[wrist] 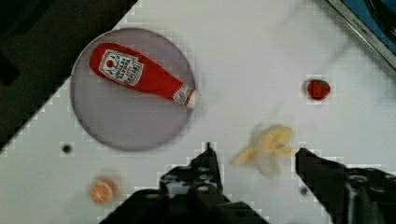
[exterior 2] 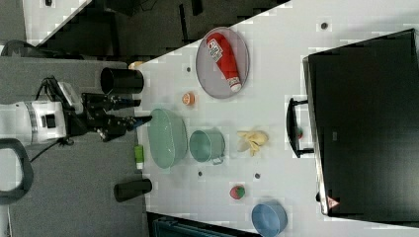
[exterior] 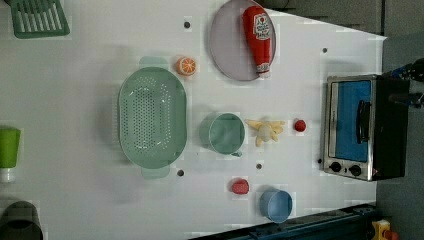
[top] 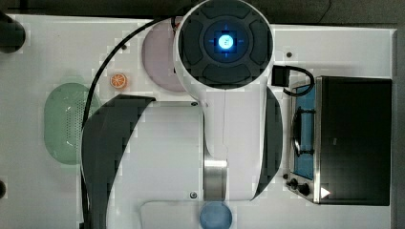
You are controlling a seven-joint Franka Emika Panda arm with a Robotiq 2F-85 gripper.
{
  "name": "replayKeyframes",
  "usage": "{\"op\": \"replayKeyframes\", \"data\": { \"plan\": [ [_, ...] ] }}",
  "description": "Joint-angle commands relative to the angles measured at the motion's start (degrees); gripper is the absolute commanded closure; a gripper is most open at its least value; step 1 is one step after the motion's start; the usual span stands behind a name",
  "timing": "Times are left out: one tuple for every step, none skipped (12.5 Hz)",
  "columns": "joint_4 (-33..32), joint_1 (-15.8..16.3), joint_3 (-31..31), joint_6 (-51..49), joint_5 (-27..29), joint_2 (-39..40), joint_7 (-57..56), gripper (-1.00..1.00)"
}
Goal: Pick banana from table and place on oven.
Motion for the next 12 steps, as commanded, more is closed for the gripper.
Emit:
{"op": "replayKeyframes", "data": {
  "plan": [
    [-15.3,-1.6,-3.1,-7.1,-0.7,-21.7,1.0,-0.59],
    [-15.3,-1.6,-3.1,-7.1,-0.7,-21.7,1.0,-0.81],
    [-15.3,-1.6,-3.0,-7.1,-0.7,-21.7,1.0,-0.99],
    [-15.4,-1.6,-3.0,-7.0,-0.7,-21.5,1.0,-1.0],
    [-15.6,-1.6,-3.0,-6.7,-0.7,-21.1,1.0,-1.0],
    [-16.0,-1.6,-3.0,-6.4,-0.7,-20.3,1.0,-1.0],
    [-16.6,-1.5,-3.0,-5.6,-0.7,-19.3,1.0,-1.0],
    [-17.6,-1.5,-2.9,-4.1,-0.7,-18.1,1.0,-1.0],
    [-18.9,-1.5,-2.9,-2.0,-0.7,-16.8,1.0,-1.0],
    [-20.5,-1.5,-2.9,0.7,-0.7,-15.5,1.0,-1.0],
    [-22.3,-1.5,-2.9,3.7,-0.7,-14.1,1.0,-1.0],
    [-24.2,-1.5,-2.8,7.0,-0.7,-12.7,1.0,-1.0]
  ]
}}
